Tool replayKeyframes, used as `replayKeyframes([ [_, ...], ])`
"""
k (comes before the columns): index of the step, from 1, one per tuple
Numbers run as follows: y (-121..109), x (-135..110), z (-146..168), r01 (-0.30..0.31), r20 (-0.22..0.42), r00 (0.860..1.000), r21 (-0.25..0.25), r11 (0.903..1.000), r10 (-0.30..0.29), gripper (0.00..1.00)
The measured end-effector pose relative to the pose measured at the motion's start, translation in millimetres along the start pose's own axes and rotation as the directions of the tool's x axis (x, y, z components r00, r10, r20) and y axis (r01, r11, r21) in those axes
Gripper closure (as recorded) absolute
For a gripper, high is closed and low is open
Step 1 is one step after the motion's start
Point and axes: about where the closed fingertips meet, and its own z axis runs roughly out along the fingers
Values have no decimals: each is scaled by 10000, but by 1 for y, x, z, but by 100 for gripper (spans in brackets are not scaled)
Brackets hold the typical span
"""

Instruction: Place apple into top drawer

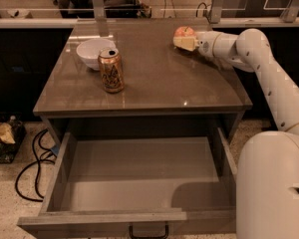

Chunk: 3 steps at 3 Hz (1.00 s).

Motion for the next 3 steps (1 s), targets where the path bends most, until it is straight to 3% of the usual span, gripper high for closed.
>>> replayKeyframes([
  [1, 9, -7, -2, 79, -65, 9999, -276, 9996, -81, 100],
  [2, 26, -24, -31, 273, -135, 9995, -760, 9967, -284, 100],
  [3, 42, -44, -68, 631, -214, 9976, -920, 9938, -653, 100],
])
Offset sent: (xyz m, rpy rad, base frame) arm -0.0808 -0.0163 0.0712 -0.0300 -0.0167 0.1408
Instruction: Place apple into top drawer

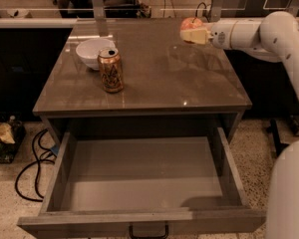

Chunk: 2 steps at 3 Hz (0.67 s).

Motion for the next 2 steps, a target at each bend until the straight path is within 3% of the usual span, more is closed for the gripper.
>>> replayKeyframes([
  [1, 30, -16, -39, 492, -175, 9986, -119, 9987, -494, 100],
  [2, 65, -13, -65, 978, -378, 9943, -405, 9944, -993, 100],
])
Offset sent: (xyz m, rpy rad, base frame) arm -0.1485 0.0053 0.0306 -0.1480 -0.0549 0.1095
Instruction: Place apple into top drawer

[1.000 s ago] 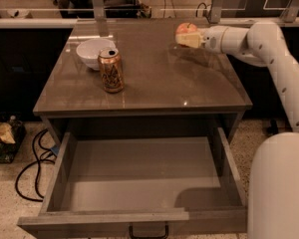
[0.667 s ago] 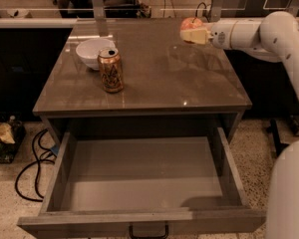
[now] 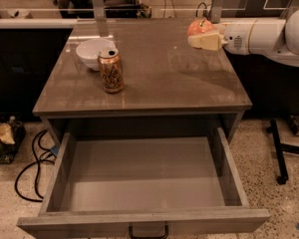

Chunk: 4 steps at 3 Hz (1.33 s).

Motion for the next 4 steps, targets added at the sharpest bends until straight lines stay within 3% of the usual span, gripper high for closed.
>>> replayKeyframes([
  [2, 78, 25, -26, 877, -57, 9961, -463, 9951, -880, 100],
  [3, 117, 34, -36, 1396, 9, 9902, -406, 9894, -1396, 100],
  [4, 147, 59, -47, 1641, -184, 9861, -563, 9848, -1653, 100],
])
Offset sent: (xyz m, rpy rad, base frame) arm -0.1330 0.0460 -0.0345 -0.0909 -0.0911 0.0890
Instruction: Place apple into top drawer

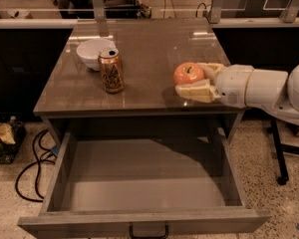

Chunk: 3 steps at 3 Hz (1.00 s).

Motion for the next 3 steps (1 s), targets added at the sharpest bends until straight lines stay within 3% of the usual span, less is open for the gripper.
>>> replayKeyframes([
  [1, 19, 19, -13, 388, -137, 9991, -386, 9985, -393, 100],
  [3, 29, 17, -8, 425, -8, 9991, -675, 9968, -426, 100],
])
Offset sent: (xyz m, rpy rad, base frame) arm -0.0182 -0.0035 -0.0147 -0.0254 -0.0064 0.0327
